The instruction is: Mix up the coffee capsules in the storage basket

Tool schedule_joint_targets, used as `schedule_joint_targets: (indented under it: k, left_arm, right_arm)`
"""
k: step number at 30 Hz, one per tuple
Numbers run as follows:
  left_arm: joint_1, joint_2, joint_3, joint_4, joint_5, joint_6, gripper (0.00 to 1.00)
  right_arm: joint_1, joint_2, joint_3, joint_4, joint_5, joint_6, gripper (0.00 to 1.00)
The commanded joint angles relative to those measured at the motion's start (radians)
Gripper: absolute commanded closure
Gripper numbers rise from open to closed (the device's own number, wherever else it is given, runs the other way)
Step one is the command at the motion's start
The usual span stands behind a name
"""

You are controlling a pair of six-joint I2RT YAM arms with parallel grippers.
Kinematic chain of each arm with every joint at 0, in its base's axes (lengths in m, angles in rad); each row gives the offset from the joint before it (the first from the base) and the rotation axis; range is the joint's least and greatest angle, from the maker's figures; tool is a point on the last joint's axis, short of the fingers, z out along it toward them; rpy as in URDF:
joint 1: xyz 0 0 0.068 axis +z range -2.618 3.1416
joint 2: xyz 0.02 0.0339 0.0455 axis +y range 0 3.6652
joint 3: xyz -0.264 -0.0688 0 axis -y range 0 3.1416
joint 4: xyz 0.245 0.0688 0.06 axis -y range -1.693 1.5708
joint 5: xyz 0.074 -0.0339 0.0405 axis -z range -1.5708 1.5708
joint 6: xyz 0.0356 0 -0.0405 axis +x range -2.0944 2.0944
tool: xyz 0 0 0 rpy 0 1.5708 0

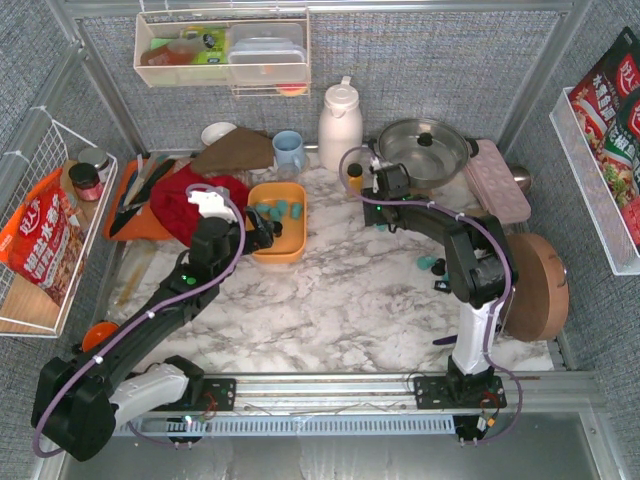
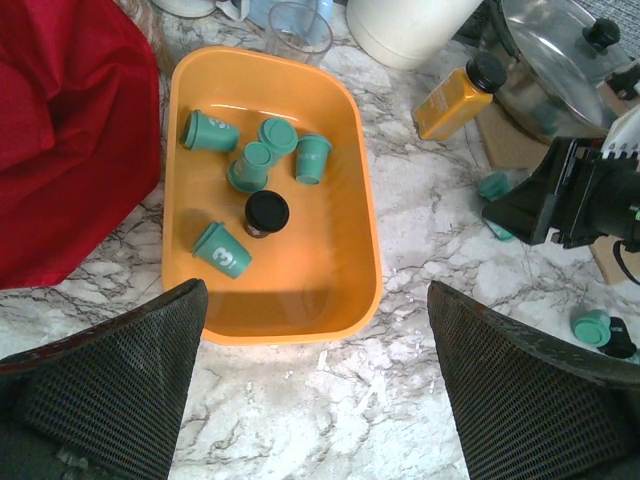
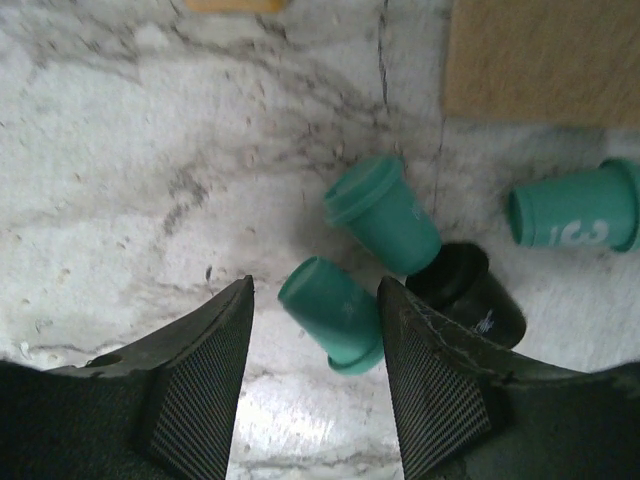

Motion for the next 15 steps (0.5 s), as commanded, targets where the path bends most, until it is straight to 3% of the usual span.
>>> schedule_joint_targets:
  k: [1,15]
  left_arm:
    - [0.001,0.001,0.011,0.037,0.017,-0.002,0.01]
    - [0.001,-0.015,0.000,0.035,0.017,-0.005,0.01]
  right_arm:
    - [0.002,-0.003,-0.007,-0.088,0.049,0.048,0.43]
    - [0.012,0.026,0.030,-0.122,0.053,0.055,0.49]
